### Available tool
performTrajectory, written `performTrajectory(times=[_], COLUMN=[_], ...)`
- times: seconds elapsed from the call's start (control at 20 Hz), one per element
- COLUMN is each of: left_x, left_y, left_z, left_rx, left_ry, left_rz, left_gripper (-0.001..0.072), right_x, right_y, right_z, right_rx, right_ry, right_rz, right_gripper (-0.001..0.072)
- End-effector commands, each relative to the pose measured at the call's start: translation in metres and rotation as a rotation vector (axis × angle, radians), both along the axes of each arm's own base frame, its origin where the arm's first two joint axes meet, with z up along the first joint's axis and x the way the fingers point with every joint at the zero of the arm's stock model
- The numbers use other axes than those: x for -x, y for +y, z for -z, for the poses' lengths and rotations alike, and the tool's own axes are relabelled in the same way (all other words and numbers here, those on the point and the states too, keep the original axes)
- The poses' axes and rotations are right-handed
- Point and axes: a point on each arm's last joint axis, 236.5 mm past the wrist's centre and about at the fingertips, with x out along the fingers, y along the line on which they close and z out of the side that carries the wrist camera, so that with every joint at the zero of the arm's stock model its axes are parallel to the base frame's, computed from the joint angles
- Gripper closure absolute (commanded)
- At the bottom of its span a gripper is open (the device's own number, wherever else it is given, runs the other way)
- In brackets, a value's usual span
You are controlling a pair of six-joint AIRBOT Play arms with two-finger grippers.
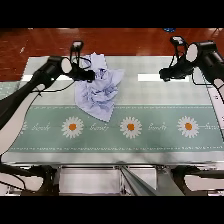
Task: Fold the shirts.
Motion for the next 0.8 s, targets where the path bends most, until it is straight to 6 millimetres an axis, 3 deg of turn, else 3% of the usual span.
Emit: performTrajectory(times=[0.0, 0.25, 0.55, 0.65, 0.7, 0.75], left_x=[0.010, 0.022, 0.051, 0.058, 0.059, 0.057], left_y=[-0.011, -0.008, 0.000, 0.002, 0.002, 0.002], left_z=[0.032, 0.041, 0.082, 0.086, 0.083, 0.077], left_rx=[-0.031, -0.074, -0.123, -0.133, -0.133, -0.133], left_ry=[0.058, 0.100, 0.260, 0.295, 0.296, 0.295], left_rz=[0.060, 0.127, 0.168, 0.172, 0.174, 0.177], left_gripper=[0.0204, 0.0204, 0.0223, 0.0595, 0.0679, 0.0682], right_x=[0.000, 0.001, 0.002, 0.002, 0.003, 0.004], right_y=[0.001, 0.002, 0.007, 0.007, 0.007, 0.007], right_z=[0.000, 0.001, 0.001, 0.001, 0.001, 0.001], right_rx=[-0.009, -0.021, -0.044, -0.044, -0.044, -0.044], right_ry=[0.001, 0.002, 0.007, 0.008, 0.011, 0.014], right_rz=[0.020, 0.037, 0.038, 0.039, 0.039, 0.039], right_gripper=[0.0303, 0.0304, 0.0304, 0.0304, 0.0304, 0.0304])
